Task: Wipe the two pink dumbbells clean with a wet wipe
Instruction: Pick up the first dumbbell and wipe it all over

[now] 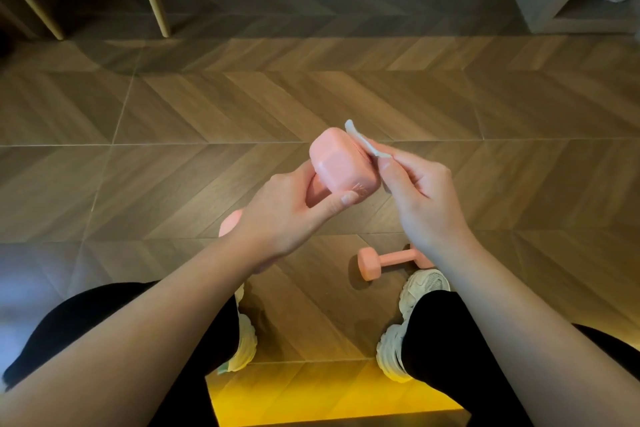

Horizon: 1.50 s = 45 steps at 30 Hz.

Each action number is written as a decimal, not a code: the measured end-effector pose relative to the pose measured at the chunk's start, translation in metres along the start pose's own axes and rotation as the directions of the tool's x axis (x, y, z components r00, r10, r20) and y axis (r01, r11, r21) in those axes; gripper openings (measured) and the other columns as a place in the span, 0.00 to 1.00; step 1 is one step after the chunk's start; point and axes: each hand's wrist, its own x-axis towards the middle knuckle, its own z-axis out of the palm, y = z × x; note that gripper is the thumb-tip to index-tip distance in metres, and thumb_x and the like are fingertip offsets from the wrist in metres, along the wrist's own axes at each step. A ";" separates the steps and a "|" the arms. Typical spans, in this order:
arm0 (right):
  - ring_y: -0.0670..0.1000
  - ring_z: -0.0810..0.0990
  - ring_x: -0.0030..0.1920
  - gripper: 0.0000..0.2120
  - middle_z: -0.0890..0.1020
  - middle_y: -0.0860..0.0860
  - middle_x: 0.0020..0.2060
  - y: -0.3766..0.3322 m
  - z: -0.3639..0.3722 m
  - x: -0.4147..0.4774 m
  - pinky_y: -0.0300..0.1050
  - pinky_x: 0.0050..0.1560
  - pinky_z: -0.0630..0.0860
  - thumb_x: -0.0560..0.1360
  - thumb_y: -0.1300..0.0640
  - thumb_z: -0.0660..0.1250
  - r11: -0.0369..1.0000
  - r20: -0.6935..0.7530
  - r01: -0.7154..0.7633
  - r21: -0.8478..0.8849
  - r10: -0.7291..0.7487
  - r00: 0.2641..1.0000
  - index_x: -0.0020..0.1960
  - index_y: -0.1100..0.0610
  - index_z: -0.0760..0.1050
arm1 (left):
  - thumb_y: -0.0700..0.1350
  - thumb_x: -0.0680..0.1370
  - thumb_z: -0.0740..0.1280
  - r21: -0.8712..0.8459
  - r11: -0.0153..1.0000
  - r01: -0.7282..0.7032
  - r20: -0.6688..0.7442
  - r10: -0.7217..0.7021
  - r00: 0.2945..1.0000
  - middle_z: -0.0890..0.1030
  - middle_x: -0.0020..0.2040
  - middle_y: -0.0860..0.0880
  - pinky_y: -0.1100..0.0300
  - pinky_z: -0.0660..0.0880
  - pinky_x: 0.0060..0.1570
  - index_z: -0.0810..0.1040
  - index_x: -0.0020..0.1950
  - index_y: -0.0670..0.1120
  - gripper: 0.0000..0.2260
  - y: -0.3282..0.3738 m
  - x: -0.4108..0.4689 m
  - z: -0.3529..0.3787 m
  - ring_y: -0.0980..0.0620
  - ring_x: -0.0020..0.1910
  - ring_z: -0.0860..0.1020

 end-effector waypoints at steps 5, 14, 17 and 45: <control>0.40 0.81 0.50 0.17 0.85 0.39 0.51 -0.003 0.002 -0.001 0.34 0.48 0.75 0.81 0.57 0.58 0.998 0.016 -0.047 0.052 0.046 0.999 0.65 0.52 0.79 | 0.76 0.69 0.56 0.194 0.978 -0.074 0.119 0.051 0.992 0.77 0.36 0.56 0.54 0.72 0.36 0.69 0.53 0.56 0.27 0.000 0.000 0.002 0.52 0.37 0.76; 0.42 0.74 0.68 0.17 0.79 0.49 0.64 -0.011 0.003 -0.004 0.46 0.70 0.70 0.80 0.64 0.57 0.998 0.097 0.004 0.069 -0.011 0.995 0.66 0.58 0.77 | 0.79 0.66 0.52 0.118 0.990 0.075 0.138 -0.091 0.986 0.79 0.40 0.56 0.52 0.76 0.42 0.71 0.50 0.54 0.32 -0.006 0.004 0.012 0.55 0.40 0.77; 0.42 0.74 0.69 0.18 0.79 0.50 0.65 -0.010 0.003 -0.005 0.51 0.72 0.68 0.80 0.66 0.57 0.998 0.104 0.023 0.059 -0.029 0.994 0.66 0.58 0.77 | 0.79 0.65 0.50 0.066 0.989 0.132 0.107 -0.139 0.985 0.77 0.37 0.57 0.57 0.69 0.36 0.71 0.46 0.56 0.30 -0.006 0.005 0.014 0.57 0.38 0.76; 0.66 0.78 0.46 0.16 0.85 0.57 0.44 -0.002 -0.004 -0.002 0.57 0.41 0.74 0.80 0.53 0.58 0.995 0.016 -0.065 0.074 0.064 0.998 0.59 0.42 0.81 | 0.68 0.73 0.58 -0.072 0.988 -0.135 0.088 0.141 0.986 0.74 0.33 0.72 0.72 0.65 0.33 0.65 0.38 0.60 0.13 0.002 -0.003 0.006 0.69 0.33 0.73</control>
